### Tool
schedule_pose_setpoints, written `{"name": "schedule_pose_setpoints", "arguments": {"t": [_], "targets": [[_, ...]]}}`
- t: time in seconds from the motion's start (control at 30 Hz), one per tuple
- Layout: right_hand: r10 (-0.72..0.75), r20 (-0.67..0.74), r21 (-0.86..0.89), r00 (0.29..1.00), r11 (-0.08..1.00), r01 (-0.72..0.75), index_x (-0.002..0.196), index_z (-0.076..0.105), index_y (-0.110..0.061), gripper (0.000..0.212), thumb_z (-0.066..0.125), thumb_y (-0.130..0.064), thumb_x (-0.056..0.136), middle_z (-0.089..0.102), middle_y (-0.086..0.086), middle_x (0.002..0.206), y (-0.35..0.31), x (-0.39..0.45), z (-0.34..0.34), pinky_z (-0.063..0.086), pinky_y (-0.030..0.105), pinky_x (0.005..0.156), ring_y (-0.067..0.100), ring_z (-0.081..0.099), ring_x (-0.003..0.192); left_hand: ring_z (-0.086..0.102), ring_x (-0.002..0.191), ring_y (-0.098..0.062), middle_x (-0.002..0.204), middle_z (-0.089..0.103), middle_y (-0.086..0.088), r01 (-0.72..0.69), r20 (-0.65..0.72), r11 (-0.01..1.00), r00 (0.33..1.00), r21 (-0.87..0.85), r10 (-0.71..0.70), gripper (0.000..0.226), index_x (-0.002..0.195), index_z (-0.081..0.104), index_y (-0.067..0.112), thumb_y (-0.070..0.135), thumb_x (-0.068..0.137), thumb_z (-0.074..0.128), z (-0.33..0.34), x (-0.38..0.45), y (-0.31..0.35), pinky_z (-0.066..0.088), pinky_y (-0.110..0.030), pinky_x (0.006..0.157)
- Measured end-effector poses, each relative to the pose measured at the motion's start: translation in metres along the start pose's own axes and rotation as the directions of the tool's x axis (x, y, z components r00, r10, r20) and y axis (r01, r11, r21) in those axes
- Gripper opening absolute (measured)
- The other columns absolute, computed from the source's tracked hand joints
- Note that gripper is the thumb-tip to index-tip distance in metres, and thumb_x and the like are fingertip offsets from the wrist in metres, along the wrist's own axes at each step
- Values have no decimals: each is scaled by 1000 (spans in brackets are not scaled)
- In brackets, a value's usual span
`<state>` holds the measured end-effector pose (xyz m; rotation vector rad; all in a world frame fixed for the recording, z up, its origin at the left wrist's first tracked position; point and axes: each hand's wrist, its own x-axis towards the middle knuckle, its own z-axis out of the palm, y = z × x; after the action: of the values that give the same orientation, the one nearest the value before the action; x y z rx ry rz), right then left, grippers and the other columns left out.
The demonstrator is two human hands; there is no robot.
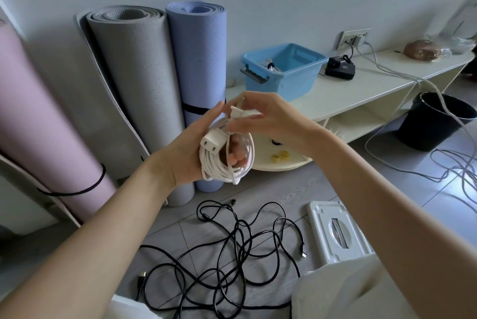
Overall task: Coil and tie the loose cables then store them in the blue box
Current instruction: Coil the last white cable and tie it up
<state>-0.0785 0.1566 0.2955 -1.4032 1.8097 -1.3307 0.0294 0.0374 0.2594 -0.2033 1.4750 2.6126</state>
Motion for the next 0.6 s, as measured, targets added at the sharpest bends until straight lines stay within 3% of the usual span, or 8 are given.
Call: {"name": "schedule_pose_setpoints", "arguments": {"t": [0.07,0.13,0.23,0.33,0.4,0.47,0.53,0.6], "targets": [[32,65,210,997,977,-45,100,56,2,22,64,-9,84,60,17,92,2,-2,6,50,28,79,19,58,83,55,40,-12,58,59,-3,33,90,994,996,-106,-23,49,73,63,13,60,79,50,-4,1,3,47,-25,60],[61,97,312,993,946,-89,93,52,-1,10,58,-9,89,60,14,86,6,-3,14,49,21,69,16,57,73,53,36,-12,59,59,-6,94,145,981,987,-172,-70,55,80,60,8,62,78,50,-9,1,5,50,-26,59],[135,6,256,991,958,-132,73,47,-15,20,57,-9,90,56,-6,64,14,0,21,45,16,57,6,51,59,49,33,-10,52,56,-6,146,10,981,989,-127,-146,67,71,62,3,64,83,36,-12,3,0,52,-22,54],[221,-170,165,960,967,-193,76,47,-17,20,63,-19,88,53,-5,69,28,8,20,45,26,63,11,53,65,65,54,-19,71,68,-10,102,-140,983,982,-152,-123,75,78,71,6,63,91,24,-18,6,-3,56,-28,59],[268,-282,155,921,960,-232,78,47,-15,21,64,-24,87,51,-4,71,39,12,18,42,31,68,14,51,70,66,57,-20,67,68,-10,94,-151,976,981,-196,-125,84,82,72,3,71,86,22,-20,7,1,51,-34,70],[280,-346,156,895,958,-239,78,46,-15,24,64,-28,86,49,-2,70,47,16,19,39,34,68,17,48,73,52,43,-8,50,54,3,84,-199,992,975,-95,-102,67,83,64,11,72,77,38,-18,9,2,45,-26,64],[270,-382,115,884,963,-244,77,46,-15,25,64,-31,86,49,-1,69,54,19,23,38,36,67,18,47,72,39,35,1,48,43,10,64,-312,995,949,78,-36,34,81,57,17,50,72,58,-16,14,-1,39,-14,51],[295,-409,128,863,955,-266,81,50,-13,26,65,-33,84,54,3,74,63,19,29,43,39,69,19,51,73,36,31,2,55,40,8,58,-429,987,903,150,12,17,78,53,17,27,76,66,-18,21,-9,36,-11,43]]}}
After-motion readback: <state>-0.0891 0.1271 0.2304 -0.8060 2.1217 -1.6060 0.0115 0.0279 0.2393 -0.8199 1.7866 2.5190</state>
